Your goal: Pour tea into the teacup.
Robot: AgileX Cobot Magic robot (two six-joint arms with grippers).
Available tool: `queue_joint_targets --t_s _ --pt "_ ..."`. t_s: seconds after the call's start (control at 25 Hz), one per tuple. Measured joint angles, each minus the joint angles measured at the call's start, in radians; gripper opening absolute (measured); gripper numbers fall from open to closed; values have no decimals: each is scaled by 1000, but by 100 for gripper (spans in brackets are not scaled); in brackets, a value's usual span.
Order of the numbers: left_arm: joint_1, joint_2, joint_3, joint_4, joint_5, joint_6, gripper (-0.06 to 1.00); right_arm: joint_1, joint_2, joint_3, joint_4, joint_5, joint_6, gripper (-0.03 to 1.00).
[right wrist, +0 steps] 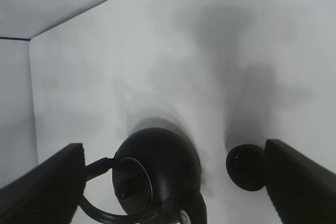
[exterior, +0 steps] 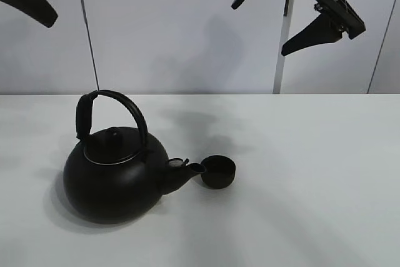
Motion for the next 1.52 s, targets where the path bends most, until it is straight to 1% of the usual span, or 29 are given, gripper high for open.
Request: queue_joint_targets --t_s 0.32,0.44,0.56,0.68,0.8,1.52 --pt "0 13 1 -6 -4 -6 69 0 0 0 3 17 1 63" --pt "0 24 29 -62 -36 -21 69 0 0 0 3 17 1 63" --pt "0 45 72 -123 -65 -13 69 0 0 0 3 17 1 63" --pt "0 53 86 -152 -66 11 69 0 0 0 3 17 1 63" --pt "0 53 86 -158 -81 16 69 0 0 0 2 16 1 63" --pt "0 53 86 -156 -86 18 69 0 0 0 0 8 1 63"
